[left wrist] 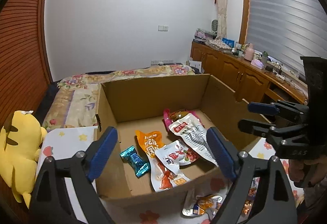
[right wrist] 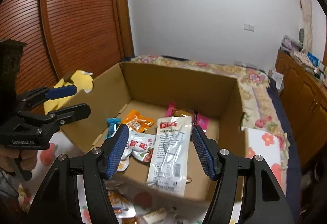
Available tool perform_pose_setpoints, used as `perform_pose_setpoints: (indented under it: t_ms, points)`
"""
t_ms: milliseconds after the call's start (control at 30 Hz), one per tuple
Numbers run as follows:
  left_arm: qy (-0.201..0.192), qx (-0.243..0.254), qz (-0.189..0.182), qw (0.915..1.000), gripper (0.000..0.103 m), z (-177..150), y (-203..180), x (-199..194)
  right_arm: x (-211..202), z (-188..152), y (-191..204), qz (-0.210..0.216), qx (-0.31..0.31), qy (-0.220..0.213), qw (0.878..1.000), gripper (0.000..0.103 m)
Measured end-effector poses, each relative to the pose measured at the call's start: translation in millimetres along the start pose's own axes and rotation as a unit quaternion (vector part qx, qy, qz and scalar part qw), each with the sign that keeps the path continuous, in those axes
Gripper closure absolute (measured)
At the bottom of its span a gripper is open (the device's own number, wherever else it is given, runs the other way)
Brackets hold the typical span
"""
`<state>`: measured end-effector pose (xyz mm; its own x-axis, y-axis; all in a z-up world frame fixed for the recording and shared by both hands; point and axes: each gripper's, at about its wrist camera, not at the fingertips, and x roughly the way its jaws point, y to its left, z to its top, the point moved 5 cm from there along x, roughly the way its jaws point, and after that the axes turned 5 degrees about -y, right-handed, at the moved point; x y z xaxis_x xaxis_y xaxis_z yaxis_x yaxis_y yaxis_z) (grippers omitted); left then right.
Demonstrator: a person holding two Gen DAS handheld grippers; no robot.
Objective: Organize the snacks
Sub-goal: 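Lower both bags into the box and open both grippers, then move both grippers back to the remaining snacks beside the box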
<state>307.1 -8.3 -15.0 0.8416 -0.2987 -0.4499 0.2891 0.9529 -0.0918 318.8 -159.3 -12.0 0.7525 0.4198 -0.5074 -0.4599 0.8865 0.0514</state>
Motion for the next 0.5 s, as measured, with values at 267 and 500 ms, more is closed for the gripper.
perform_pose_setpoints:
  t_ms: [267, 500]
  points:
    - [-0.008, 0.007, -0.001, 0.9999, 0.008, -10.5, -15.5, -29.1, -45.8, -9.4, -0.4, -0.018, 0.004, -0.025, 1.000, 0.037]
    - [-0.004, 0.007, -0.005, 1.0000, 0.008, -35.9, -31.5, -52.2, -80.9, -43.5, -2.8, -0.034, 0.014, -0.027, 0.999, 0.037]
